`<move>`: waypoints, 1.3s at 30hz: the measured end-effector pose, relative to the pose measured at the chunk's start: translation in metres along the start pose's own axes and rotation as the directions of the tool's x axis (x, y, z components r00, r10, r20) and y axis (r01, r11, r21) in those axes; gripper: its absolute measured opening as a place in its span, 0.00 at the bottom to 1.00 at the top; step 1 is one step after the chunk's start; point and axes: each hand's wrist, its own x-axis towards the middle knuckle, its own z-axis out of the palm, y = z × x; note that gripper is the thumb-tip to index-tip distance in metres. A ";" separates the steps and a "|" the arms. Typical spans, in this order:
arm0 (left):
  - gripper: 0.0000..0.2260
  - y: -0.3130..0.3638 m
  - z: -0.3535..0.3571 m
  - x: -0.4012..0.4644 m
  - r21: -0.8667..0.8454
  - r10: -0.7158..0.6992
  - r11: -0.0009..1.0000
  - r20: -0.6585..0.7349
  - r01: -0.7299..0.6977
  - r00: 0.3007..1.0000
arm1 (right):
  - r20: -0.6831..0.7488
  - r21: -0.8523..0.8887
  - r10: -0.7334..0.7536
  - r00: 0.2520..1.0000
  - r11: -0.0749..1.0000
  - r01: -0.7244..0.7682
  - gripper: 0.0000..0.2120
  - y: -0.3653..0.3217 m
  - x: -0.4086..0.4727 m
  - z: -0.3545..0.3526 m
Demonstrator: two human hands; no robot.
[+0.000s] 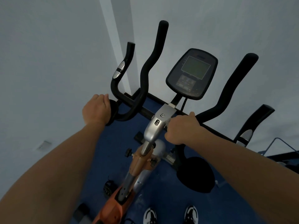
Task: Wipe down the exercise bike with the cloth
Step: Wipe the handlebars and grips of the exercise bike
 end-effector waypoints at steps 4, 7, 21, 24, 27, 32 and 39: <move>0.24 -0.003 -0.003 0.006 0.079 0.051 0.996 0.012 -0.052 0.999 | 0.003 0.036 -0.070 0.998 0.997 0.070 0.21 0.005 0.006 -0.005; 0.24 -0.004 -0.001 0.006 0.074 0.057 0.996 0.000 -0.057 0.998 | 0.124 0.048 -0.104 0.987 0.994 0.098 0.26 0.011 0.011 -0.016; 0.25 -0.007 0.005 0.007 0.041 0.067 0.997 -0.012 -0.067 0.998 | -0.172 0.032 0.032 0.985 0.999 -0.027 0.40 -0.015 -0.044 0.022; 0.25 -0.010 0.006 0.008 0.036 0.063 0.997 -0.018 -0.062 0.998 | -0.184 0.021 0.061 0.981 0.998 -0.058 0.30 -0.010 -0.032 0.018; 0.25 -0.011 0.007 0.009 0.037 0.069 0.997 -0.027 -0.068 0.997 | -0.137 -0.044 0.045 0.990 0.998 -0.051 0.24 -0.008 -0.026 0.010; 0.25 -0.011 0.007 0.010 0.033 0.075 0.997 -0.023 -0.075 0.997 | 0.033 -0.064 0.004 0.999 0.998 -0.002 0.24 -0.003 -0.014 -0.006; 0.24 -0.011 0.007 0.009 0.003 0.088 0.996 -0.031 -0.088 0.996 | -0.027 -0.055 0.023 0.999 0.998 -0.025 0.20 -0.009 0.001 0.001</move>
